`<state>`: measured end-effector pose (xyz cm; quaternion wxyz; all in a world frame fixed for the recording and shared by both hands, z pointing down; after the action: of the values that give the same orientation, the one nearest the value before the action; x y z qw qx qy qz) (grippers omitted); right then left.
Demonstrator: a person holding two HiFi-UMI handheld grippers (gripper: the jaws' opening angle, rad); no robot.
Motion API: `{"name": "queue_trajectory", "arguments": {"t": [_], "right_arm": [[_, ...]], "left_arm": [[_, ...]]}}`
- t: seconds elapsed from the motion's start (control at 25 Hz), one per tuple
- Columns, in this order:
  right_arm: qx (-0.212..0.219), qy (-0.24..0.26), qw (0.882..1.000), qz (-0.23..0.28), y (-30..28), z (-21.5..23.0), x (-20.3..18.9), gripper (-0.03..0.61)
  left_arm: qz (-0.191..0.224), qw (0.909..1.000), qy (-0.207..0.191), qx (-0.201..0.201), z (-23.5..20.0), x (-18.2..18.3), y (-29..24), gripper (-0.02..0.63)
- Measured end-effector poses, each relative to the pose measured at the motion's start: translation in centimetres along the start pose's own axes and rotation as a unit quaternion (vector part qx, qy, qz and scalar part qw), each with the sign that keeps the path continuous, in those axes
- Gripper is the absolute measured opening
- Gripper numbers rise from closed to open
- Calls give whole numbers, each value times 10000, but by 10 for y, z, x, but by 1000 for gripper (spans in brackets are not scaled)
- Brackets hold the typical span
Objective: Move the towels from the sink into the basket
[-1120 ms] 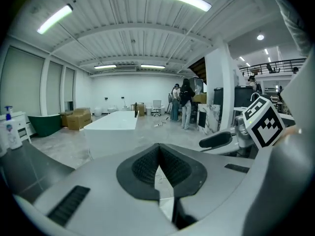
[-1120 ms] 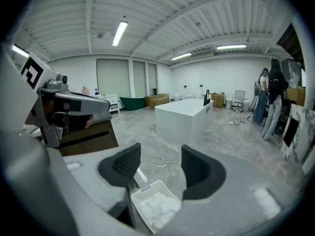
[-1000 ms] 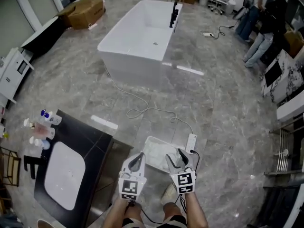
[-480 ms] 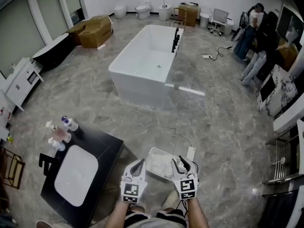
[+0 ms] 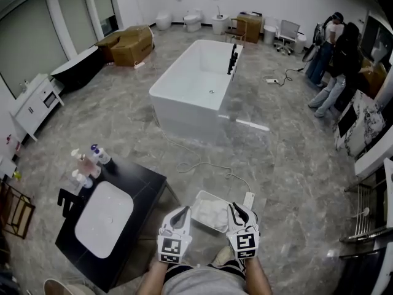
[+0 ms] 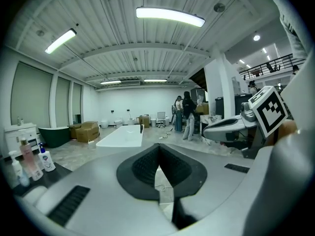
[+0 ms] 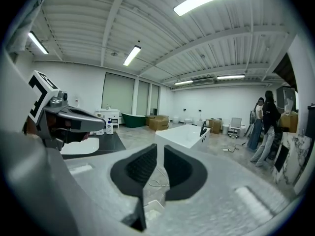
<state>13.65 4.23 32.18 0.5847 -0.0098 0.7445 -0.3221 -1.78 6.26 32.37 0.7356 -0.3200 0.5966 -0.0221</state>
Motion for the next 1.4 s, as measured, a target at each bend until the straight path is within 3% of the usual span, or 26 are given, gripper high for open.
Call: {"name": "queue_trajectory", "arguments": {"t": [0.2, 1.4], "right_arm": [[-26, -23, 10000, 14, 14, -8, -9, 2], [-112, -58, 9998, 132, 19, 5, -5, -2]], "left_arm": [[-14, 10000, -34, 39, 2, -8, 11, 9], [1, 10000, -79, -9, 4, -1, 4, 9]]}}
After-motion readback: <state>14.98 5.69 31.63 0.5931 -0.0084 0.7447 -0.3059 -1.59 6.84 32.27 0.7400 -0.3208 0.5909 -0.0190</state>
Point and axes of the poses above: the fingertips, and each gripper's own axes: y backward along the fingers, z to its right, x out of its top, the point moved 1 cm from there along y, backward along the fingers, and after that the axes turned 15 degrees about -z, right-handed, at the moved point
